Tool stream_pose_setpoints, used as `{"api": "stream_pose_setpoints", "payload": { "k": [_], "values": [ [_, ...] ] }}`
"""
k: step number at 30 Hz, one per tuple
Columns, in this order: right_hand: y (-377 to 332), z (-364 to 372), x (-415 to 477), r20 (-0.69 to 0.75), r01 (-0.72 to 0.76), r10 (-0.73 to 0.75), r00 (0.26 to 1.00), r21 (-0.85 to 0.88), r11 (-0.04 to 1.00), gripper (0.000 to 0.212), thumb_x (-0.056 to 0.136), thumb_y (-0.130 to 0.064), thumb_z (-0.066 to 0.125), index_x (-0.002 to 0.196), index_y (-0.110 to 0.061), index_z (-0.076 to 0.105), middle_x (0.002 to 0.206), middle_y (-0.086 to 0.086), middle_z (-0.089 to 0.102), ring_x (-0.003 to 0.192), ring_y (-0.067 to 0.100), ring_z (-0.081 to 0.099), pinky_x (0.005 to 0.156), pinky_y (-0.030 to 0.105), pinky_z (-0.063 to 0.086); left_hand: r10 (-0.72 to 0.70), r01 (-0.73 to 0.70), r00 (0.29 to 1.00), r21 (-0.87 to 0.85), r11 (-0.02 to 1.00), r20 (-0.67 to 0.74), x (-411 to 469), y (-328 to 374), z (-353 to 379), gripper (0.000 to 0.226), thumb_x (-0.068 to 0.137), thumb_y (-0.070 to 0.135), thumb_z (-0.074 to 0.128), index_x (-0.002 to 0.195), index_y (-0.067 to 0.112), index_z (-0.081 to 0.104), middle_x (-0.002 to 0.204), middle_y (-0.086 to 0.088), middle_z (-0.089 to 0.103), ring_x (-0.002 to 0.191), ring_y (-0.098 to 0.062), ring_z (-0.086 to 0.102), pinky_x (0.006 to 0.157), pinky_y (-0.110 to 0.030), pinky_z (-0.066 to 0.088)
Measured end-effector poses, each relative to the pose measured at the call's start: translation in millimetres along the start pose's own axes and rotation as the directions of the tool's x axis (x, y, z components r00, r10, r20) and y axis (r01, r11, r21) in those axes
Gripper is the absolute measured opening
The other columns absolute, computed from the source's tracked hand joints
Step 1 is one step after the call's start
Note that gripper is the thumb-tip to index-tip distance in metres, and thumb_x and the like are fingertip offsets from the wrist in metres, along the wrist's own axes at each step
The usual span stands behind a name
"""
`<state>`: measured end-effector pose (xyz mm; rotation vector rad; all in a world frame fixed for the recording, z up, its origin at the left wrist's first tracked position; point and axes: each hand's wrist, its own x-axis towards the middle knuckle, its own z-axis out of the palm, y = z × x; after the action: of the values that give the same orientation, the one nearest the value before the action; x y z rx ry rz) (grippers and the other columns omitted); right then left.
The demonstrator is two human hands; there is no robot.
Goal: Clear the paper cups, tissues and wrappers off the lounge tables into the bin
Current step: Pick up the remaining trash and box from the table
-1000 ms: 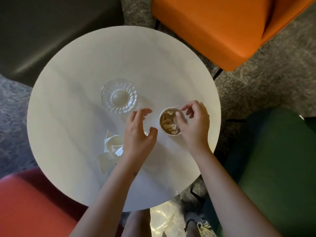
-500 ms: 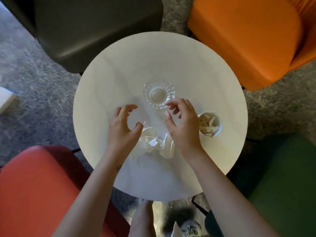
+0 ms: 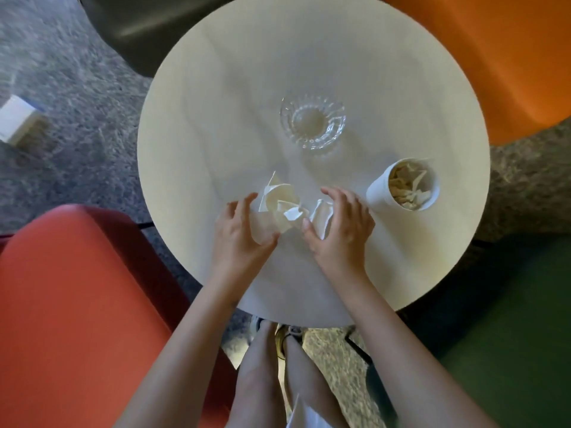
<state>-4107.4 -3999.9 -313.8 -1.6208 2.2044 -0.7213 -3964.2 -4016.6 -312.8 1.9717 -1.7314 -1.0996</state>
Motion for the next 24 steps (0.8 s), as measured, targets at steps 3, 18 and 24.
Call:
{"api": "stream_pose_setpoints", "payload": {
  "k": [3, 18, 24],
  "values": [
    [-6, 5, 8, 0.126, 0.188, -0.178, 0.976, -0.074, 0.979, 0.049, 0.071, -0.032, 0.071, 0.115, -0.013, 0.058, 0.108, 0.005, 0.062, 0.107, 0.028, 0.054, 0.092, 0.036, 0.025, -0.021, 0.020, 0.998, -0.015, 1.000, -0.066, -1, -5, 6, 0.065, 0.076, 0.012, 0.072, 0.134, 0.013, 0.044, 0.112, -0.009, 0.051, 0.103, -0.022, 0.050, 0.084, -0.021, 0.037],
    [-5, 15, 20, 0.419, 0.340, -0.218, 0.882, -0.242, 0.909, 0.035, 0.074, -0.031, 0.068, 0.104, -0.025, 0.053, 0.103, -0.009, 0.058, 0.101, 0.018, 0.048, 0.072, 0.029, 0.012, -0.217, 0.194, 0.963, -0.148, 0.970, -0.160, -15, -20, 2, 0.014, 0.080, 0.003, 0.057, 0.085, 0.013, 0.066, 0.076, -0.003, 0.060, 0.073, -0.017, 0.054, 0.062, -0.019, 0.032],
    [-4, 14, 14, 0.367, 0.346, -0.259, 0.893, -0.193, 0.918, 0.030, 0.066, -0.028, 0.073, 0.087, -0.023, 0.052, 0.085, -0.005, 0.059, 0.088, 0.022, 0.053, 0.068, 0.026, 0.007, -0.279, 0.230, 0.950, -0.287, 0.930, -0.141, -20, -20, 2, 0.017, 0.079, 0.011, 0.064, 0.068, 0.023, 0.057, 0.073, 0.009, 0.060, 0.067, 0.000, 0.055, 0.056, -0.008, 0.037]
  ]
}}
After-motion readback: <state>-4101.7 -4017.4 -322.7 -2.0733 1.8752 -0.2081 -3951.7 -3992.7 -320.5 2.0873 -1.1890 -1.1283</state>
